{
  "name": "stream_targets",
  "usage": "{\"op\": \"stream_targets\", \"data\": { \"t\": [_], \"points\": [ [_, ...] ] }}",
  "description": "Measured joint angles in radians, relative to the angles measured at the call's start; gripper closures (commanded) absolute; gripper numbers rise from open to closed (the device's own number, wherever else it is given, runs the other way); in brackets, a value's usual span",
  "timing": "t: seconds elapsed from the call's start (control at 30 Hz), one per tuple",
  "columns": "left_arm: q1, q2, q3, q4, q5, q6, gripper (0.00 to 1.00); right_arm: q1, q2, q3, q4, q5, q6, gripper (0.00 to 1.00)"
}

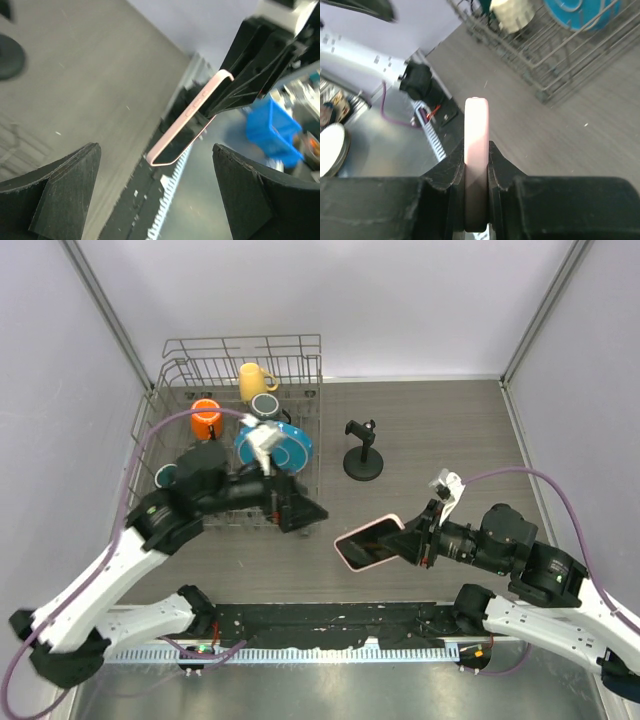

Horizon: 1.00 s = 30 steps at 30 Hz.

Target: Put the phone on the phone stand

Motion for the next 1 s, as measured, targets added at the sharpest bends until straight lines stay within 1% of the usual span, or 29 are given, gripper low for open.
{"op": "stream_targets", "data": {
  "t": [0.13,0.3,0.4,0.43,0.5,0.53,0.6,0.63,0.67,0.77,0.8,0.83,0.87,0.93,1.0],
  "points": [
    [-0.043,0.175,-0.009,0.011,0.198,0.008,0.02,0.0,-0.006,0.008,-0.069,-0.098,0.003,0.99],
    [-0.187,0.25,-0.009,0.04,0.336,0.037,0.01,0.0,-0.049,-0.023,-0.066,-0.17,0.028,1.0],
    [-0.253,0.268,-0.009,0.048,0.366,0.055,0.08,0.0,-0.068,-0.033,-0.055,-0.205,0.04,1.0],
    [-0.264,0.277,-0.008,0.051,0.367,0.059,0.13,0.0,-0.068,-0.033,-0.053,-0.216,0.042,1.0],
    [-0.282,0.297,-0.008,0.055,0.369,0.06,0.2,0.0,-0.064,-0.034,-0.048,-0.234,0.043,1.0],
    [-0.293,0.315,-0.008,0.058,0.367,0.061,0.31,0.0,-0.059,-0.034,-0.04,-0.242,0.044,1.0],
    [-0.317,0.342,-0.008,0.058,0.359,0.061,0.4,0.0,-0.045,-0.034,-0.026,-0.256,0.044,1.0],
    [-0.329,0.356,-0.007,0.059,0.351,0.064,0.5,0.0,-0.037,-0.035,-0.015,-0.264,0.045,1.0],
    [-0.337,0.369,-0.007,0.058,0.346,0.066,0.55,0.0,-0.031,-0.035,-0.008,-0.274,0.046,1.0],
    [-0.347,0.39,-0.004,0.054,0.331,0.075,0.9,0.001,-0.028,-0.04,0.012,-0.29,0.049,1.0],
    [-0.347,0.393,-0.003,0.054,0.328,0.079,1.0,0.002,-0.031,-0.041,0.018,-0.294,0.051,0.96],
    [-0.347,0.393,-0.002,0.056,0.34,0.087,1.0,0.002,-0.032,-0.042,0.019,-0.294,0.056,0.65],
    [-0.349,0.388,0.002,0.06,0.351,0.115,1.0,0.002,-0.034,-0.045,0.024,-0.309,0.069,0.5],
    [-0.359,0.371,0.002,0.059,0.334,0.113,1.0,0.005,-0.042,-0.048,0.047,-0.295,0.075,0.35],
    [-0.361,0.36,0.002,0.055,0.301,0.104,1.0,0.005,-0.048,-0.06,0.087,-0.258,0.086,0.34]
  ]
}}
